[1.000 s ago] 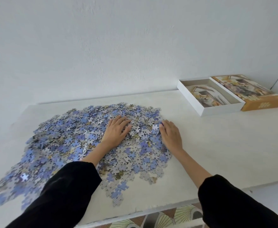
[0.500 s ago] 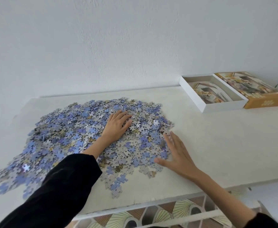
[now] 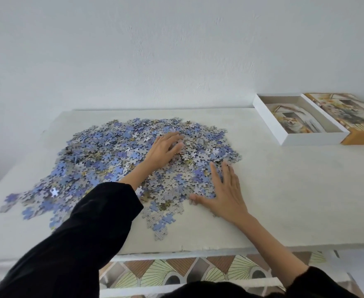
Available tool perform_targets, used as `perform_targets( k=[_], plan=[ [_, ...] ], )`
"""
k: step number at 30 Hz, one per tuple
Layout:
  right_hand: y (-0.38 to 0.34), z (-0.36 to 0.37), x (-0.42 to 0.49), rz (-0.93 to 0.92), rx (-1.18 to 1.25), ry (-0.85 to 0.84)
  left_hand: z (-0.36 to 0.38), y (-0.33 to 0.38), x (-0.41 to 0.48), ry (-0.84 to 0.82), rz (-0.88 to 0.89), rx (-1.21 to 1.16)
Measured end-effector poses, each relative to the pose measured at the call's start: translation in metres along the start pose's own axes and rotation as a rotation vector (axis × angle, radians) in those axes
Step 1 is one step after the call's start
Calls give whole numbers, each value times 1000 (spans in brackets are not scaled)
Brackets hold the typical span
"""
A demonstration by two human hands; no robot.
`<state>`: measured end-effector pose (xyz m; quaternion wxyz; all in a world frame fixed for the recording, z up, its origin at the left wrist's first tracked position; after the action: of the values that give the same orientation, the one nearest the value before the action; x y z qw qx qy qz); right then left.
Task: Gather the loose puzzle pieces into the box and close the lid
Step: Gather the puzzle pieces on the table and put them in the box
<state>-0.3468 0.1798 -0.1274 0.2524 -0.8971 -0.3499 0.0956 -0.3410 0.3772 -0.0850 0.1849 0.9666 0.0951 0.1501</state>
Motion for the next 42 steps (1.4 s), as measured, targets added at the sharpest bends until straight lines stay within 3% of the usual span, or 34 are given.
perform_targets(
  k=[4, 7, 14, 18, 21, 26, 42],
  plan=[
    [-6, -32, 2, -68, 116, 267, -59, -14, -19, 106, -125, -333],
    [-17, -54, 16, -108, 117, 444, -100, -38, -52, 198, -182, -376],
    [-48, -15, 69, -235, -14, 185, -165, -137, -164, 428, -470, -36],
    [-39, 9, 77, -238, -121, 77, -179, -201, -250, 447, -757, 170],
    [-40, 7, 78, -260, -125, 92, -165, -229, -297, 367, -961, 145],
    [-41, 8, 77, -263, -153, 92, -145, -216, -283, 296, -923, 205],
    [-44, 6, 76, -268, -174, 90, -107, -164, -224, 373, -901, -3]
  ],
)
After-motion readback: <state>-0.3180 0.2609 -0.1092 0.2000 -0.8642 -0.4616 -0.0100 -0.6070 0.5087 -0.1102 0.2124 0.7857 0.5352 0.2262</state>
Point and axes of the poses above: each hand's wrist, its own x-axis towards the middle knuckle, its own z-axis out of the palm, y = z × x, the point moved 9 cm from there along x, towards the middle knuckle, and after that the axes turned 8 degrees about x, right-handed, at the moved point
